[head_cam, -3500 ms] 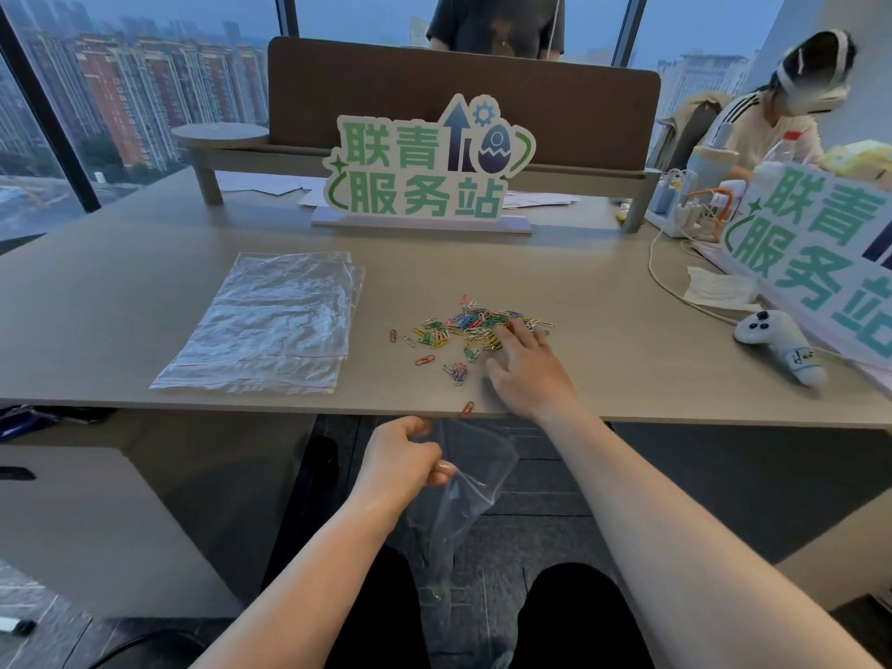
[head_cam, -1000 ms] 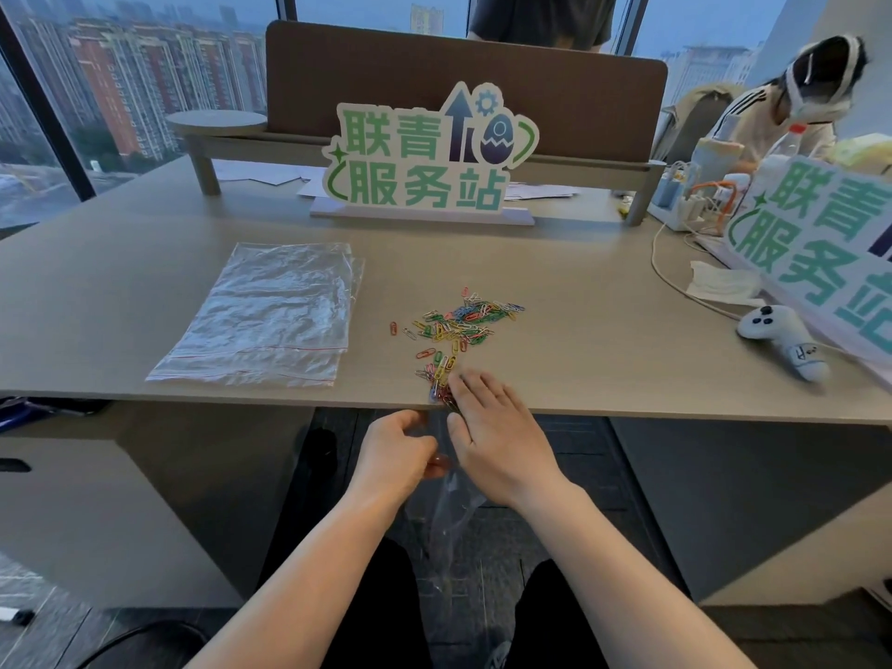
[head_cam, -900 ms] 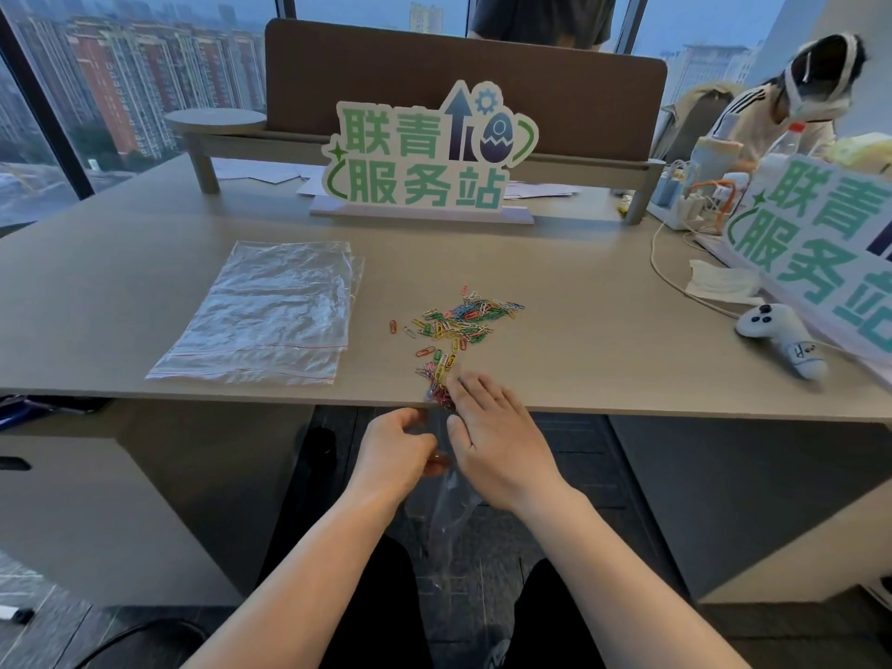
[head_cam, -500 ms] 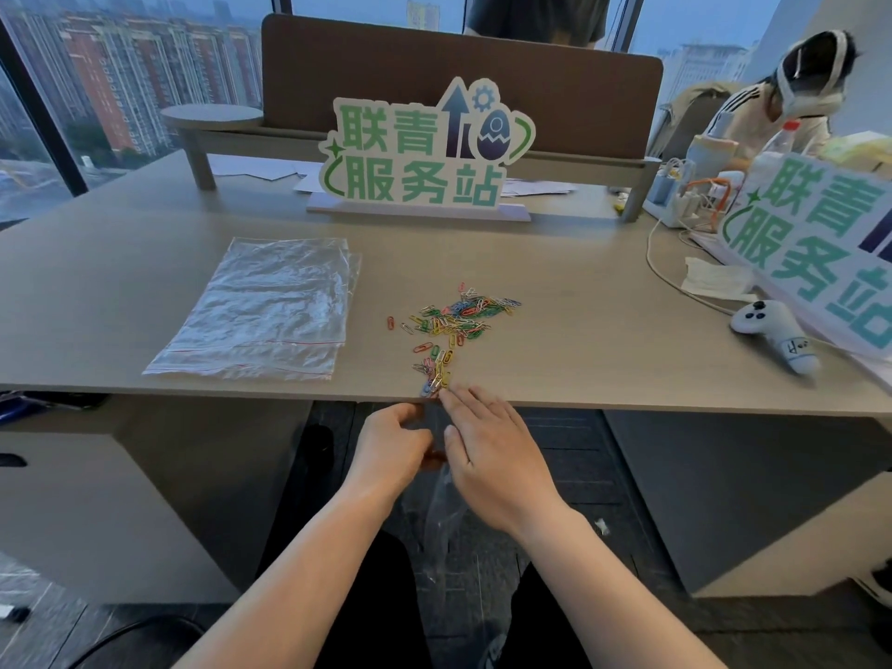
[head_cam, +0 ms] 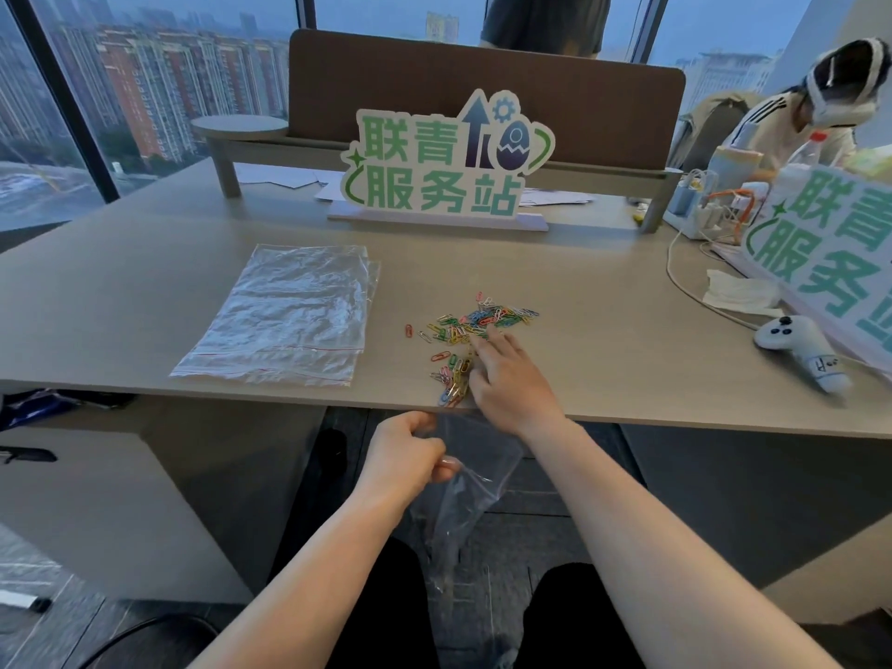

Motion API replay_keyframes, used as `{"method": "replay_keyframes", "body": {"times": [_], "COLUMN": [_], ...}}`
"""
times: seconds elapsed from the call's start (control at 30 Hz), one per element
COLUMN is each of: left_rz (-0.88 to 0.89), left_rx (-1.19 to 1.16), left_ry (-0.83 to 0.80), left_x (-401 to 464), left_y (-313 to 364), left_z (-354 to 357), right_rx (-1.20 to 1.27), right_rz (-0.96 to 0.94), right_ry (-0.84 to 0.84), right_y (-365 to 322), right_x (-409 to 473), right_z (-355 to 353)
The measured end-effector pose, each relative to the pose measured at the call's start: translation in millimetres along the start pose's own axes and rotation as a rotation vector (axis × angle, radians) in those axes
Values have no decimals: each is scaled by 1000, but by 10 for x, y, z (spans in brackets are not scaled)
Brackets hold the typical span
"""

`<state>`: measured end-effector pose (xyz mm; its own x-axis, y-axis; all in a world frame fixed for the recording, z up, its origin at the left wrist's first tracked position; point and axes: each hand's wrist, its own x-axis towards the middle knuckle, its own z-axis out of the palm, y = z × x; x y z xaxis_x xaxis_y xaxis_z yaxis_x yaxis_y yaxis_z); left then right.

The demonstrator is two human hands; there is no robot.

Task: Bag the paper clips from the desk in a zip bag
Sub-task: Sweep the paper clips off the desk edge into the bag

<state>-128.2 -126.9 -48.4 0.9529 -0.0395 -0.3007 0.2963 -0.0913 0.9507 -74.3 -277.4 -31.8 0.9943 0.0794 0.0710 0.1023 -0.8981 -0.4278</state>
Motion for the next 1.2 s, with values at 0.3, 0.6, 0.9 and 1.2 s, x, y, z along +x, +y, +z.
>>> {"method": "replay_keyframes", "body": {"times": [0.3, 0.6, 0.9, 1.2], "left_rz": [-13, 0, 30, 53], "left_rx": [3, 9, -2, -21], "left_ry": [15, 14, 11, 20], "left_x": [65, 44, -13, -38], "left_y": [-53, -44, -18, -7], "left_z": [-53, -87, -133, -139], "right_rx": [-118, -80, -65, -32], "right_rz": [29, -86, -149, -183], "right_ry": [-91, -66, -32, -6], "right_y": [55, -39, -187, -292], "right_x": [352, 32, -327, -565], "right_z": [59, 112, 167, 226]}}
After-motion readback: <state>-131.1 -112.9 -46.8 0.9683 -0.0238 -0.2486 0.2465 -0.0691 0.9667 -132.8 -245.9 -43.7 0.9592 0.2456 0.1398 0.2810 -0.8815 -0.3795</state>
